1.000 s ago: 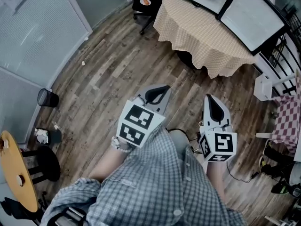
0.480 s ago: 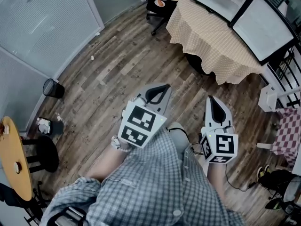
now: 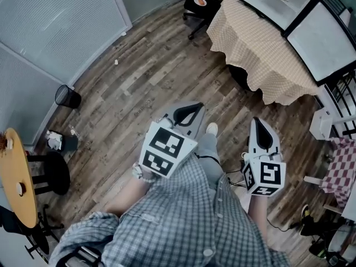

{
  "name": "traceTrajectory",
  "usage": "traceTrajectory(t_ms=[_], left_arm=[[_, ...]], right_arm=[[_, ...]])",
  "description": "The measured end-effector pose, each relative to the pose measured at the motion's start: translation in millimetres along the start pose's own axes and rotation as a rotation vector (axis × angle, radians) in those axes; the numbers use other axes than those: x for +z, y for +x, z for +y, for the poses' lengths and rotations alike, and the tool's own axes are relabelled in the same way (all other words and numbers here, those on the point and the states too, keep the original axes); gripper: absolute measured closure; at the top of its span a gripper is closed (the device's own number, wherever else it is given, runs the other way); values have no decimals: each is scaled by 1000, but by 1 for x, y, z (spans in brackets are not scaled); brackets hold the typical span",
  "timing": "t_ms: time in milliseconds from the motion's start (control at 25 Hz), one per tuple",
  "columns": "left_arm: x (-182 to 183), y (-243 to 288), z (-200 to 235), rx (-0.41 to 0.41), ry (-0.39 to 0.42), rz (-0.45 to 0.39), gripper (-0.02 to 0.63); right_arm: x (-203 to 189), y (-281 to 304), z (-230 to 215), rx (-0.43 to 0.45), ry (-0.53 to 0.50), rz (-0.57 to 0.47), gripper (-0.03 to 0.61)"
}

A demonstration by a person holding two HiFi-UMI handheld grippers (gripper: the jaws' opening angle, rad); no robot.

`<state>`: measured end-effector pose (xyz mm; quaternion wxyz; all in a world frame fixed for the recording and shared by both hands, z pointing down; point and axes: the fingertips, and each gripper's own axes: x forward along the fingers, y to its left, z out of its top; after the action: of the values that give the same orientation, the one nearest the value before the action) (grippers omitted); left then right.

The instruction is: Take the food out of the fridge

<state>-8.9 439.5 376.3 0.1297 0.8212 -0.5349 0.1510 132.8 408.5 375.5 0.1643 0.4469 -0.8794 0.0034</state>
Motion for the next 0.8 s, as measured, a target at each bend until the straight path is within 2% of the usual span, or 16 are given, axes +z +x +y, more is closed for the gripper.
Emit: traceTrajectory(t_ms=[400, 800], left_arm=[[13, 36, 36, 77, -56, -8, 607], [52, 104, 73, 153, -63, 9, 607]], right_arm=[[20, 68, -17, 99, -31, -16, 569], [49, 145, -61, 192, -31, -46, 569]])
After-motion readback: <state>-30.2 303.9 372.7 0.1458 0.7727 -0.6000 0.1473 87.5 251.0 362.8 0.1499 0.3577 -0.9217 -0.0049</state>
